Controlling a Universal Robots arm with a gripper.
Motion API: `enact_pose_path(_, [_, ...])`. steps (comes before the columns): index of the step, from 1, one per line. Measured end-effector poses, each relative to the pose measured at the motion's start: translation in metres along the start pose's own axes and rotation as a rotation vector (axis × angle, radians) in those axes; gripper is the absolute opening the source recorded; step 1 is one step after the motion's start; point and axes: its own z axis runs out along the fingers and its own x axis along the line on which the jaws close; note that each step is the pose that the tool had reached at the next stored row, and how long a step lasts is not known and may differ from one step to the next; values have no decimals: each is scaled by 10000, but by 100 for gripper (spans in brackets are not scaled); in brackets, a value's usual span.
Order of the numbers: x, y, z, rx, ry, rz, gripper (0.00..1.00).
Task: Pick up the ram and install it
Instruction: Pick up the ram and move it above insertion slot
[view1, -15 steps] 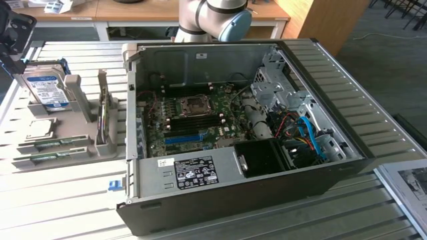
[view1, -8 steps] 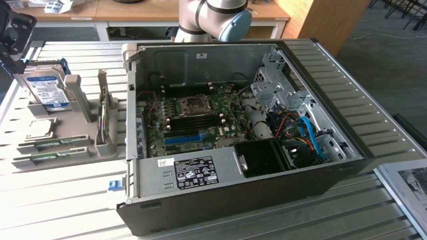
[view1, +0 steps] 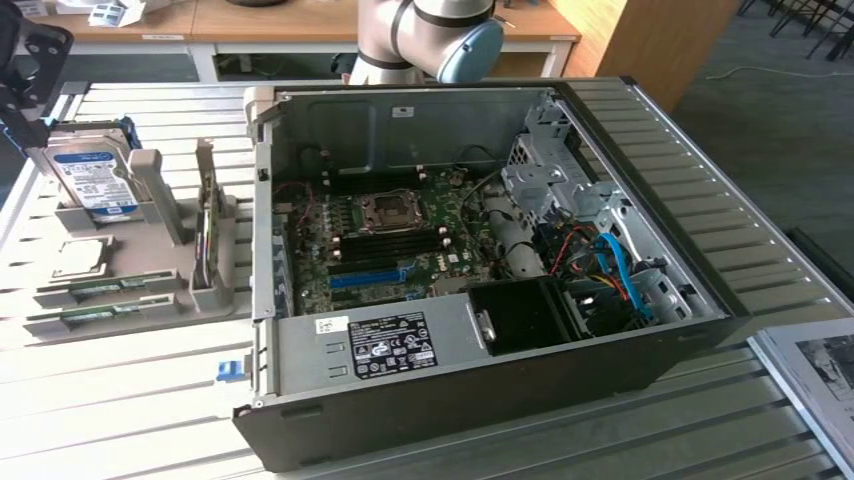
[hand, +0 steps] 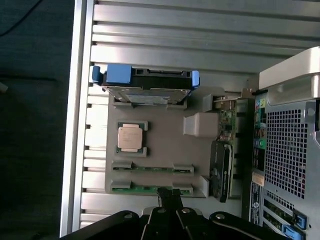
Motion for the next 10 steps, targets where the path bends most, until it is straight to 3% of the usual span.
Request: enact_pose_path(10, [0, 0, 0, -25, 40, -1103, 10])
